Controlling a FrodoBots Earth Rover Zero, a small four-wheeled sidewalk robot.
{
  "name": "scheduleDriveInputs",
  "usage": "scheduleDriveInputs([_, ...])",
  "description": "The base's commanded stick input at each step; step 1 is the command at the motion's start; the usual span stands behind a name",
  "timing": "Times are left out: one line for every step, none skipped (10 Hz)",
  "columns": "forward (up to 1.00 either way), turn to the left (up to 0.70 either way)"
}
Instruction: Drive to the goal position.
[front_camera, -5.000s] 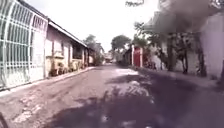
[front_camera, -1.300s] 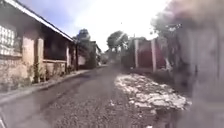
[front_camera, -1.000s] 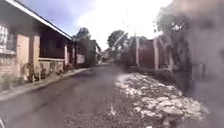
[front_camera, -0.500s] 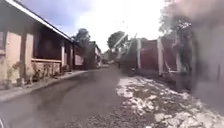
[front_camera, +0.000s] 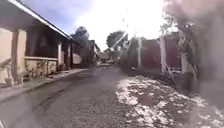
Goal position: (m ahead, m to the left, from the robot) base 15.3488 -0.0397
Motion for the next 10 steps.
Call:
scheduleDriveInputs([1.00, 0.00])
scheduleDriveInputs([1.00, 0.00])
scheduleDriveInputs([1.00, 0.00])
scheduleDriveInputs([1.00, 0.00])
scheduleDriveInputs([1.00, 0.00])
scheduleDriveInputs([1.00, 0.00])
scheduleDriveInputs([1.00, 0.00])
scheduleDriveInputs([1.00, 0.00])
scheduleDriveInputs([1.00, 0.00])
scheduleDriveInputs([1.00, 0.00])
